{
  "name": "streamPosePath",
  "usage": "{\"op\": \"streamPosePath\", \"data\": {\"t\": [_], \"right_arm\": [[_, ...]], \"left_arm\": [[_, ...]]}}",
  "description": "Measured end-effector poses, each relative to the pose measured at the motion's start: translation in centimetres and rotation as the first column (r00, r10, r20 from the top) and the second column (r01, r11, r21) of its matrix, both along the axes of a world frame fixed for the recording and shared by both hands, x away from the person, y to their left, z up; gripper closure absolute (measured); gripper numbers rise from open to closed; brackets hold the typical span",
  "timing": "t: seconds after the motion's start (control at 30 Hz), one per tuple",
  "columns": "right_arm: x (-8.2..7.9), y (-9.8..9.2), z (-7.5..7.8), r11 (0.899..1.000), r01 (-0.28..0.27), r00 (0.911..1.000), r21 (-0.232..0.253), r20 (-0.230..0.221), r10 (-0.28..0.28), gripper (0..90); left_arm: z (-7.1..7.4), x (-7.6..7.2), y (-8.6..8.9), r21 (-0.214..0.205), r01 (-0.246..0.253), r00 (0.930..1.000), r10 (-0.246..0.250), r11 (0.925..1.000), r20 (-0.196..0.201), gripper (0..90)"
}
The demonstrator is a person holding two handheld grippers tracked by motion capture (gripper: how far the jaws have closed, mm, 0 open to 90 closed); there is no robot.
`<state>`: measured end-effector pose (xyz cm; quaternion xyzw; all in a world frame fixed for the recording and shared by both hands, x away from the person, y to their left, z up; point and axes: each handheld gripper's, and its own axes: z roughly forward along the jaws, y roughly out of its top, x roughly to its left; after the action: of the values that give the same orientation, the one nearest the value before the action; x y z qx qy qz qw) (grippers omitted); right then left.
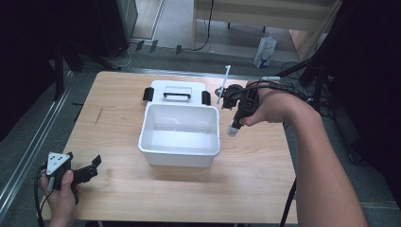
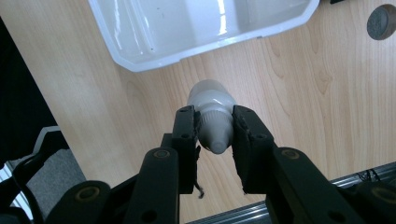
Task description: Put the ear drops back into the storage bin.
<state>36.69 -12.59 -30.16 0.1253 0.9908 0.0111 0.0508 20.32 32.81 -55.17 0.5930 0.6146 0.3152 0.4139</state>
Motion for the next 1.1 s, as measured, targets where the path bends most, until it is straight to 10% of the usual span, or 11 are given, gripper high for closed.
{"op": "streamPosePath", "data": {"t": [0.53,1.1], "right_arm": [[0.2,3.8,1.6,0.998,-0.07,0.9974,0.012,0.018,0.069,72.2],[0.1,8.5,-0.7,0.99,-0.142,0.9898,-0.021,0.0,0.142,72.2]], "left_arm": [[0.0,0.0,0.0,-0.007,-0.002,1.0,0.002,1.0,0.0,0.0],[0.0,0.0,0.1,-0.013,0.003,1.0,-0.003,0.9999,0.0,0.0]]}}
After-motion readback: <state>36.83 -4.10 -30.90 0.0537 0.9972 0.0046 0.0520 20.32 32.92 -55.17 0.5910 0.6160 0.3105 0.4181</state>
